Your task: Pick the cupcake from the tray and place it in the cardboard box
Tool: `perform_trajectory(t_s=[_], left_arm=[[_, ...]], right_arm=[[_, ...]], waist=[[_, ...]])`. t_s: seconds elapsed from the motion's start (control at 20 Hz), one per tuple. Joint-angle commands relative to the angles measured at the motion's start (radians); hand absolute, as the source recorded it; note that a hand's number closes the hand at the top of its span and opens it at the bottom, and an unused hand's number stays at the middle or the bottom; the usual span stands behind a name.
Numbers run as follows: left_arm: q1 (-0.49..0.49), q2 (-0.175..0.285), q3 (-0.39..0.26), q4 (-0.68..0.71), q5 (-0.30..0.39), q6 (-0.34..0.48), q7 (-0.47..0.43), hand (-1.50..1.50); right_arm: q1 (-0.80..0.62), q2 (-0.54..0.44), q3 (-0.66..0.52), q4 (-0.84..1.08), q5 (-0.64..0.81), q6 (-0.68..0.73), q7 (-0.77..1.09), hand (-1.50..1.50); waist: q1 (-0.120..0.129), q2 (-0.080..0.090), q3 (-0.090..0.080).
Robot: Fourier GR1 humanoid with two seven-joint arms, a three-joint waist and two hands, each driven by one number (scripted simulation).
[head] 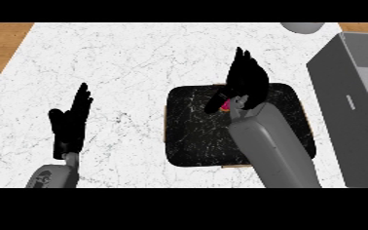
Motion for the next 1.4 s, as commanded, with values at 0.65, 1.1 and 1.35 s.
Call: perform_trajectory(t_s=[0.65, 1.1, 1.35], left_arm=[[-0.022, -0.003, 0.013, -0.012, -0.019, 0.003, 0.026, 0.0], [0.004, 0.027, 0.048, -0.006, 0.001, -0.053, -0.007, 0.0], [-0.003, 0.022, 0.049, 0.002, -0.005, -0.052, 0.021, 0.0]], right_arm=[[-0.082, 0.013, -0.034, 0.21, -0.024, -0.012, 0.201, -1.5], [-0.068, 0.013, -0.008, 0.268, -0.026, -0.06, 0.168, -1.5], [-0.044, 0.013, 0.02, 0.294, -0.035, -0.12, 0.159, -1.5]], waist=[[-0.003, 0.003, 0.0], [0.003, 0.002, 0.001], [0.004, 0.002, 0.001]])
